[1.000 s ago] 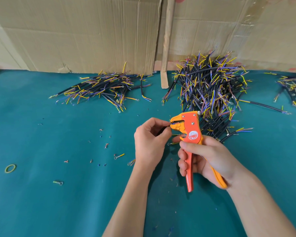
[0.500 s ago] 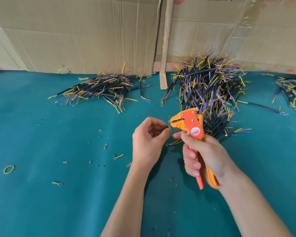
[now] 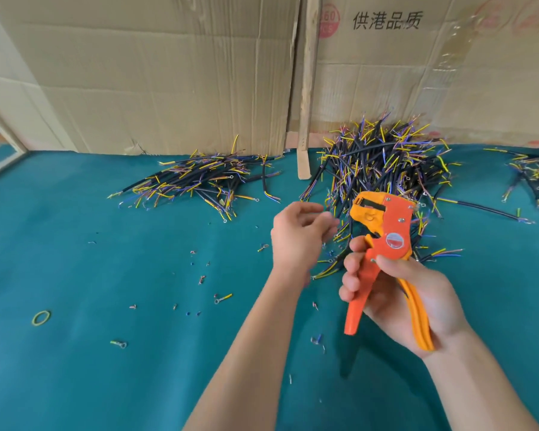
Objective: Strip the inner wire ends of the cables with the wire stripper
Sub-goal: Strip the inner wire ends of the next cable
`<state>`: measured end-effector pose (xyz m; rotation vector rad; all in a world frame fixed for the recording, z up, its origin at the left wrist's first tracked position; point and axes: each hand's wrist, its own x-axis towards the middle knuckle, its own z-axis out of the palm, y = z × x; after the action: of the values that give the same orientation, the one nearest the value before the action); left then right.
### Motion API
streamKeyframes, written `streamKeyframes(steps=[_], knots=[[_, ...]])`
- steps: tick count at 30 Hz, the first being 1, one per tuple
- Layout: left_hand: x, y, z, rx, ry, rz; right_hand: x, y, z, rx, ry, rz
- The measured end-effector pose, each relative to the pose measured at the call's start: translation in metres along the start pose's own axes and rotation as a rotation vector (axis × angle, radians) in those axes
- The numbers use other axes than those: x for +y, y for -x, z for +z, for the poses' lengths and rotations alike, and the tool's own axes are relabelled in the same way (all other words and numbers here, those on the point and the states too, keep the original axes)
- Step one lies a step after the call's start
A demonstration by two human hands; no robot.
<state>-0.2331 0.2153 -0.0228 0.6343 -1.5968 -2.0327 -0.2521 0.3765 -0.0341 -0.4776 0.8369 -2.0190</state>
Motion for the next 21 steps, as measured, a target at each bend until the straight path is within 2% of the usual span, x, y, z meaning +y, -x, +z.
streamKeyframes(steps=[2,4,5,7,9,13,15,18,21], knots=[[0.015,-0.017,0.022,-0.241,-0.015,-0.031,-0.001,0.002,0.001,-0.036,-0.008,-0.005],[0.021,-0.036,0.028,-0.342,-0.337,0.052,-0.001,0.003,0.002,-0.037,-0.027,-0.003],[0.022,-0.045,0.024,-0.309,-0.564,0.115,-0.001,0.002,0.002,-0.026,-0.038,-0.008],[0.020,-0.064,0.003,-0.143,-0.948,0.190,-0.001,0.001,0.002,0.009,-0.045,-0.021],[0.016,-0.082,-0.024,-0.054,-1.183,0.156,0.000,-0.001,0.003,0.033,-0.038,-0.031],[0.003,-0.104,-0.051,-0.138,-1.560,0.085,0.007,-0.004,0.006,0.070,-0.035,-0.006],[0.002,-0.111,-0.053,-0.102,-1.610,0.104,0.009,-0.004,0.007,0.090,-0.028,0.015],[0.009,-0.113,-0.054,0.018,-1.473,0.157,0.011,-0.006,0.005,0.129,-0.017,0.034],[0.014,-0.102,-0.056,0.117,-1.365,0.119,0.012,-0.008,0.003,0.133,-0.015,0.039]])
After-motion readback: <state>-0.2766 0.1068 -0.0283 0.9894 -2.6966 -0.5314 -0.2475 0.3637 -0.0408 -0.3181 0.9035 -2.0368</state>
